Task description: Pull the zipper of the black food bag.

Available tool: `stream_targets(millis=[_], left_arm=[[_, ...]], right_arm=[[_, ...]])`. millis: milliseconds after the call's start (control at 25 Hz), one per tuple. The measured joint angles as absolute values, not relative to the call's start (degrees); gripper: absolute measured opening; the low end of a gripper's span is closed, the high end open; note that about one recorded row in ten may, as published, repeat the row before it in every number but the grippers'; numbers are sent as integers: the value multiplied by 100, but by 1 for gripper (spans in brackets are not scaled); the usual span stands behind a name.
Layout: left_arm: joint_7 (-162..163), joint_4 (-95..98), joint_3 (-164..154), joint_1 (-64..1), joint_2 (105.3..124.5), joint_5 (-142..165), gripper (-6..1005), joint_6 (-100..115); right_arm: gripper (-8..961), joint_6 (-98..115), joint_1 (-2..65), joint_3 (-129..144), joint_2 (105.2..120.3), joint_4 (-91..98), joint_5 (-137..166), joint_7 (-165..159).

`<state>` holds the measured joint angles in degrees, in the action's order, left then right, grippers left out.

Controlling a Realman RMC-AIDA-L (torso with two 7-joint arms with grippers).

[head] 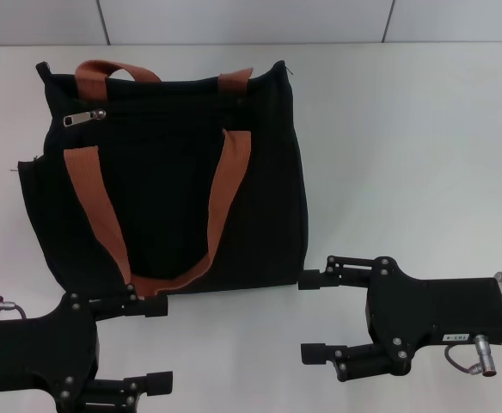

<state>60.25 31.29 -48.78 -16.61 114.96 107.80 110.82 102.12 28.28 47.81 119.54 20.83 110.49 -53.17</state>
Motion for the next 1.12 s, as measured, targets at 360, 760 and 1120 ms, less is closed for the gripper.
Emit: stream_targets(millis=[360,760,1120], left_arm=[[6029,3129,-4878,-1663,11496,10766,817,11082],[6023,3129,-4712,-1706,11516,10680,806,11170],[5747,3074,-3975,-1875,11779,10150,796,11520]], right_arm=[[800,10202,2830,4781,11953,2083,11038,-5317],[792,10181,2839,4772,11944,2083,11039,-5317],[784,10115,2831,4770,11949,2083,11039,-5317]])
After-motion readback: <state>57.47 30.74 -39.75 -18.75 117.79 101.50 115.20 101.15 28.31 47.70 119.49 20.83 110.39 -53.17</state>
